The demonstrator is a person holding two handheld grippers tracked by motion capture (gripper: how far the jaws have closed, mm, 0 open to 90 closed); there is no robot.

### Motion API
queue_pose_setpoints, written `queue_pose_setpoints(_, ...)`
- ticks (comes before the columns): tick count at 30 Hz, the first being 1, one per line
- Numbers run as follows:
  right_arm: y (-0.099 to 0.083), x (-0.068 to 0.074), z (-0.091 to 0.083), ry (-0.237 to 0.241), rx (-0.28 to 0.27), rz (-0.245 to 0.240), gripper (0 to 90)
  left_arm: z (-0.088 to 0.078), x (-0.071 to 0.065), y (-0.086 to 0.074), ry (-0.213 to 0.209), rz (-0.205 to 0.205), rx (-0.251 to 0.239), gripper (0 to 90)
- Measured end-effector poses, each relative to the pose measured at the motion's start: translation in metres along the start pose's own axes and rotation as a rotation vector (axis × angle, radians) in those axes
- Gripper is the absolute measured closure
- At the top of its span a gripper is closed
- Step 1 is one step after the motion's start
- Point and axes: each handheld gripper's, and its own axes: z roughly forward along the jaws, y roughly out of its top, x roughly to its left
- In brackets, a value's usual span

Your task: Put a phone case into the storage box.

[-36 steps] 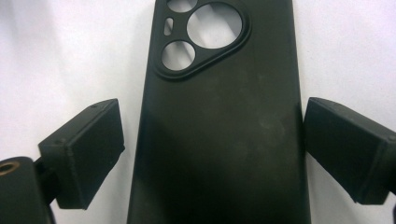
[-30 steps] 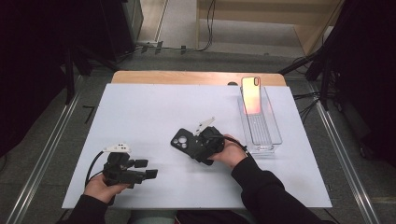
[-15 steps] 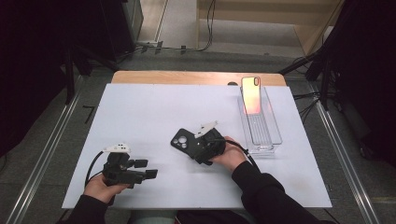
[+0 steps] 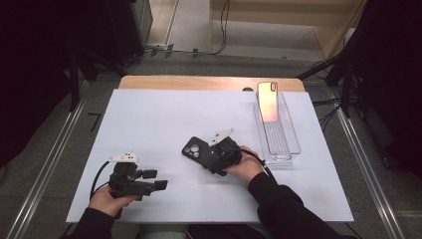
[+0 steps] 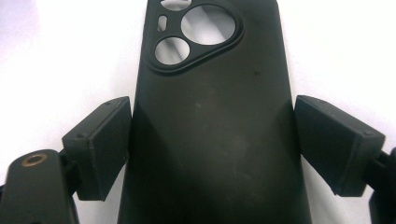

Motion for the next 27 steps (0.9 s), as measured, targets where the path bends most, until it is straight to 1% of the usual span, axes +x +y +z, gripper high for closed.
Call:
queue_pose_setpoints(2, 0.001, -0.001, -0.002, 0.012, -0.001, 0.015, 13.2, 0.0, 0.0, 0.001, -0.008, -0.008, -0.003, 29.7)
queue_pose_setpoints(4, 0.002, -0.002, -0.004, 0.012, -0.013, 0.012, 13.3, 0.0, 0.0, 0.001, -0.008, -0.011, -0.002, 29.7)
queue_pose_setpoints(6, 0.003, -0.002, -0.008, 0.015, -0.03, 0.021, 13.3, 0.001, 0.0, 0.002, -0.011, -0.017, -0.002, 29.6)
queue_pose_setpoints(11, 0.006, -0.004, -0.021, 0.03, -0.07, 0.063, 13.3, 0.002, -0.001, 0.006, -0.027, -0.02, -0.013, 29.6)
queue_pose_setpoints(15, 0.008, -0.004, -0.033, 0.037, -0.103, 0.088, 13.2, 0.004, -0.003, 0.01, -0.036, -0.005, -0.011, 29.5)
queue_pose_setpoints(16, 0.008, -0.003, -0.036, 0.041, -0.104, 0.101, 13.2, 0.005, -0.003, 0.011, -0.047, -0.01, -0.016, 29.5)
queue_pose_setpoints(18, 0.008, -0.003, -0.042, 0.057, -0.123, 0.125, 13.2, 0.005, -0.004, 0.014, -0.064, -0.01, -0.021, 26.6)
queue_pose_setpoints(19, 0.007, -0.003, -0.045, 0.061, -0.131, 0.134, 13.2, 0.006, -0.004, 0.015, -0.069, -0.011, -0.022, 26.5)
queue_pose_setpoints(21, 0.006, -0.001, -0.051, 0.061, -0.135, 0.142, 13.2, 0.007, -0.004, 0.018, -0.073, -0.018, -0.024, 26.5)
queue_pose_setpoints(22, 0.006, -0.001, -0.052, 0.062, -0.14, 0.136, 13.1, 0.008, -0.004, 0.02, -0.074, -0.027, -0.028, 26.1)
queue_pose_setpoints(23, 0.005, 0.001, -0.055, 0.062, -0.144, 0.136, 13.1, 0.008, -0.004, 0.021, -0.079, -0.027, -0.027, 25.0)
queue_pose_setpoints(26, 0.004, 0.003, -0.061, 0.059, -0.154, 0.141, 13.1, 0.01, -0.005, 0.024, -0.082, -0.015, -0.03, 25.4)
queue_pose_setpoints(27, 0.003, 0.004, -0.064, 0.058, -0.157, 0.148, 13.1, 0.01, -0.005, 0.025, -0.083, -0.016, -0.032, 25.4)
